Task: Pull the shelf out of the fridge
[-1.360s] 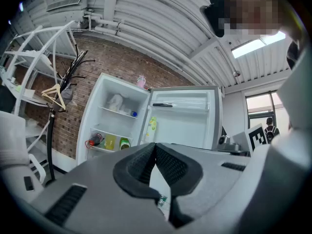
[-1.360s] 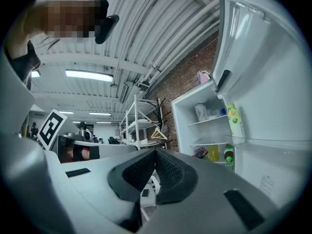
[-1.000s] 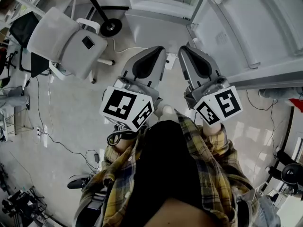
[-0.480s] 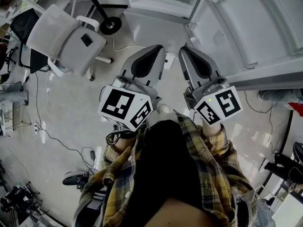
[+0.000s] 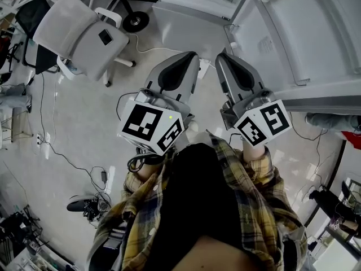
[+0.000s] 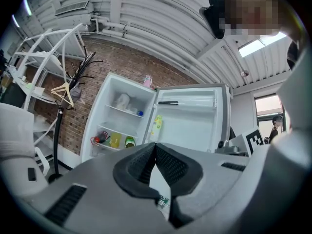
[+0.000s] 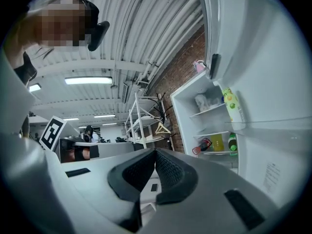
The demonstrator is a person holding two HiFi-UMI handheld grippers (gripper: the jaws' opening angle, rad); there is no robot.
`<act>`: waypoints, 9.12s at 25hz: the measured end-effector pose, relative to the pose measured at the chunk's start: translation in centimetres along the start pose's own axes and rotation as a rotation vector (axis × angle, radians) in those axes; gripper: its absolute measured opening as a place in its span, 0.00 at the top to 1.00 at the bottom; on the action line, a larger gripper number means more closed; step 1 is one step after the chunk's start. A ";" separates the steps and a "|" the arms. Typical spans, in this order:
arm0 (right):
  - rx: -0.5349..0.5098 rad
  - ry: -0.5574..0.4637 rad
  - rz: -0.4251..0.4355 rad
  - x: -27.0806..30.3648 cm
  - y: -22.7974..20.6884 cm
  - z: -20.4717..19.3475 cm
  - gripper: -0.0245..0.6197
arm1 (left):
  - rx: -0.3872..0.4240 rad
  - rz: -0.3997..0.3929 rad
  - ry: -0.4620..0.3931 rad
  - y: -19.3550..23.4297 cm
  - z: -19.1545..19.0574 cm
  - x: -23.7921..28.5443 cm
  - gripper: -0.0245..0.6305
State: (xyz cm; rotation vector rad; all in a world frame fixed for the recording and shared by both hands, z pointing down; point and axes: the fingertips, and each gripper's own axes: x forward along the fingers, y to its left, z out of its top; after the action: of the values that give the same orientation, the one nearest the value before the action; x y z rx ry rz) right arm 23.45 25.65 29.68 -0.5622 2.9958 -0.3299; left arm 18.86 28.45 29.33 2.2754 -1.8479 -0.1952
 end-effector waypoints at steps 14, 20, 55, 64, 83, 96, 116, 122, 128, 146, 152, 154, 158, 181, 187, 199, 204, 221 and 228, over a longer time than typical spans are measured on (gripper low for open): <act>0.034 -0.019 -0.072 9.3 -1.2 0.1 0.93 | 0.009 -0.075 0.022 8.8 3.4 3.7 0.96; 0.035 -0.044 -0.140 13.8 -3.2 0.5 0.93 | 0.026 -0.133 0.037 13.2 5.0 6.2 0.96; 0.061 -0.064 -0.221 26.4 -21.1 3.5 0.93 | 0.011 -0.170 0.048 24.3 7.1 24.8 0.96; 0.080 -0.038 -0.140 28.0 -21.8 2.9 0.93 | 0.010 -0.092 0.041 25.5 7.2 25.6 0.96; 0.102 -0.067 -0.253 32.1 -27.4 3.5 0.93 | 0.005 -0.234 0.084 28.5 7.5 33.3 0.96; 0.105 -0.118 -0.448 42.3 -32.6 7.1 0.93 | 0.009 -0.472 0.150 35.0 11.6 41.5 0.96; 0.151 -0.151 -0.576 42.2 -36.1 6.3 0.93 | -0.013 -0.602 0.203 34.9 10.4 44.7 0.96; 0.151 -0.106 -0.506 43.1 -37.0 6.9 0.93 | -0.028 -0.538 0.182 34.9 11.2 45.9 0.96; 0.156 -0.094 -0.438 42.7 -38.3 7.3 0.93 | -0.041 -0.475 0.174 34.5 10.7 46.9 0.96; 0.296 -0.077 -0.376 42.9 -38.8 5.3 0.93 | -0.118 -0.417 0.261 35.8 7.7 46.8 0.95; 0.357 -0.092 -0.389 42.4 -39.0 4.7 0.90 | -0.166 -0.418 0.269 36.2 7.0 46.4 0.91; 0.378 -0.094 -0.391 42.2 -39.0 4.5 0.84 | -0.175 -0.414 0.274 36.4 6.9 46.3 0.87; 0.417 -0.086 -0.389 42.2 -39.0 3.9 0.79 | -0.184 -0.416 0.291 36.7 6.4 46.2 0.79; 0.765 -0.176 -0.361 42.8 -43.1 0.7 0.75 | -0.533 -0.294 0.310 39.7 2.4 49.3 0.70; 0.806 -0.203 -0.349 43.4 -44.7 0.7 0.75 | -0.697 -0.253 0.283 40.6 1.9 51.1 0.70; 0.849 -0.227 -0.381 45.3 -46.9 0.0 0.75 | -0.804 -0.200 0.261 41.6 1.1 53.7 0.70; 0.868 -0.245 -0.419 45.8 -47.9 0.0 0.75 | -0.823 -0.181 0.245 42.3 1.6 54.7 0.70; 0.891 -0.340 -0.505 45.5 -49.5 0.7 0.85 | -0.944 -0.148 0.177 43.7 2.7 56.0 0.88; 0.913 -0.353 -0.509 45.4 -49.5 0.5 0.86 | -0.955 -0.139 0.167 43.7 2.5 56.0 0.89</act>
State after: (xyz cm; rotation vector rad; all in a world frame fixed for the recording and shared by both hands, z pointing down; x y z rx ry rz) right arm -1.42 -36.13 38.68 -1.0727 1.9996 -1.3434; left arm -11.64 -35.04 38.75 1.6533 -1.1240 -0.7055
